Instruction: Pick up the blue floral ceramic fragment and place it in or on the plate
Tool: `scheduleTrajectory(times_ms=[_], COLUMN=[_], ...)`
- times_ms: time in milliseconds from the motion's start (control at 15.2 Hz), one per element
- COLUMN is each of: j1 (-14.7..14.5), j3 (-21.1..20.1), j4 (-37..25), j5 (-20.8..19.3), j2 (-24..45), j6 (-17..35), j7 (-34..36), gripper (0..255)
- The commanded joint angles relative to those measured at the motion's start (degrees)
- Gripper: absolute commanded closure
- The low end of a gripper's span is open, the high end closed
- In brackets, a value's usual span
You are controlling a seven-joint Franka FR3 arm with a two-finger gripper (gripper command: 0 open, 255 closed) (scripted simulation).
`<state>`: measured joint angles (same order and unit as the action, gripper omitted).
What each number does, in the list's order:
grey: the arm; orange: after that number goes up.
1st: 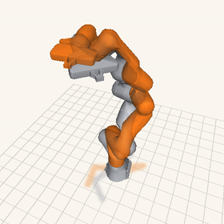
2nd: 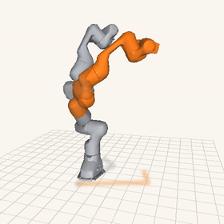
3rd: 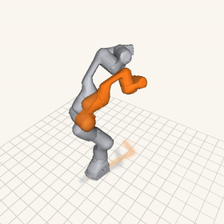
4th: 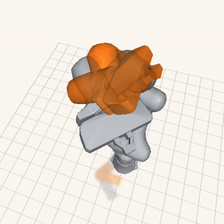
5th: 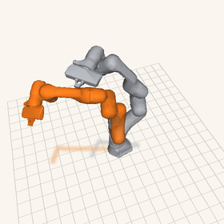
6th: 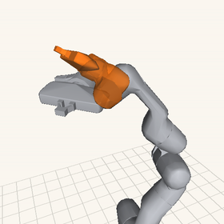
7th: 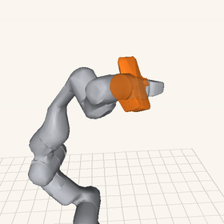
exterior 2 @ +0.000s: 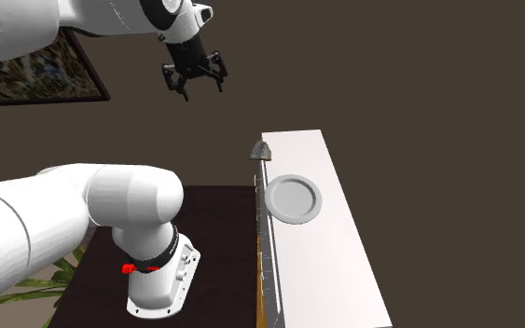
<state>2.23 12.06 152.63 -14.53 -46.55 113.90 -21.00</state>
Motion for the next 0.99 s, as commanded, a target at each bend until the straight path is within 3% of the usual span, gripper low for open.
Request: scheduleTrajectory(times_ms=[0,594,924], j1=[0.88,2.76,1.0], j3=[2.51,13.2,19.93], j4=[1.44,4.5,2.57], j5=[-2.0,-8.48,-7.39], j2=[2.12,17.9,30.72], j6=[4.42,26.51,39.29], j7=[-2.3,-10.55,-17.08], gripper=[0,0,0])
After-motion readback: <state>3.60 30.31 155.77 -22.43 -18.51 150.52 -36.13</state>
